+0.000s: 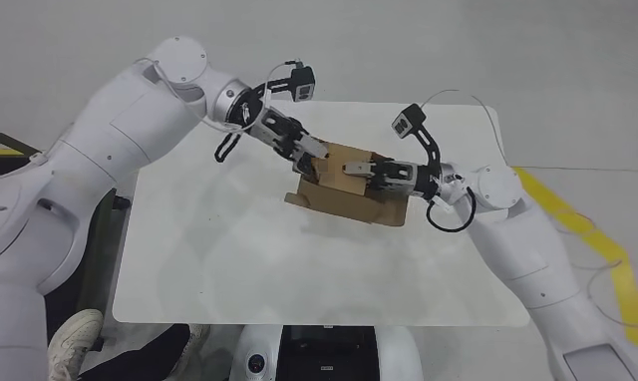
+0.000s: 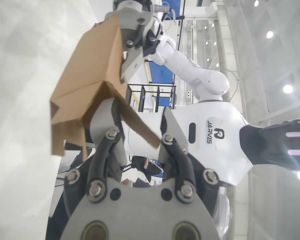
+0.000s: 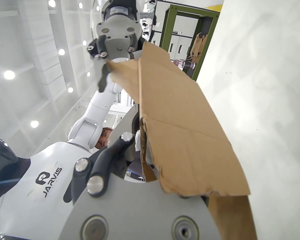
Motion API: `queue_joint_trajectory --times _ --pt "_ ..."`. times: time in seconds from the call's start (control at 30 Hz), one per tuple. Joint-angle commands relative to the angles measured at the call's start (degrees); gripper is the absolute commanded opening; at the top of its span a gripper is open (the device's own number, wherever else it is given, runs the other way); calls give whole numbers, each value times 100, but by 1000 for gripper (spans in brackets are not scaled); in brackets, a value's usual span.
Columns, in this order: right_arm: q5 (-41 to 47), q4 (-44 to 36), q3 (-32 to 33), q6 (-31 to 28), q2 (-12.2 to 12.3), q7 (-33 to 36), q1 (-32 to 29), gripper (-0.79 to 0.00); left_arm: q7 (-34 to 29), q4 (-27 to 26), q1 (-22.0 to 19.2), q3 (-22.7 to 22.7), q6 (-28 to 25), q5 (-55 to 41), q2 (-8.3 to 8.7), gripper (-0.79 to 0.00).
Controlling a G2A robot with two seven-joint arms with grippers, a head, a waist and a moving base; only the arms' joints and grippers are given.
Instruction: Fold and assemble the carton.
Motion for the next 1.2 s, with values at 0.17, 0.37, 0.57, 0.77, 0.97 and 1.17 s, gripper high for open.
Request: queue_joint_trajectory --times 0.17,0.37,0.57,0.77,0.97,1.17 --pt "-181 -90 25 145 -8 -143 -51 -785 0 -211 -74 46 -82 -270 71 0" --pt "-269 -162 116 216 0 -229 -143 -785 0 -231 -89 46 -124 -364 120 0" --pt "-324 -221 181 260 3 -263 -215 -785 0 -123 -51 15 -147 -680 171 0" --pt "-379 -265 189 306 -7 -307 -265 -785 0 -123 0 -73 -80 -1008 177 0" --pt "-408 -330 182 321 -29 -384 -275 -785 0 -128 15 -100 37 -1062 104 0" --pt "-413 -450 208 319 -39 -393 -309 -785 0 -20 -21 -68 61 -761 -25 0"
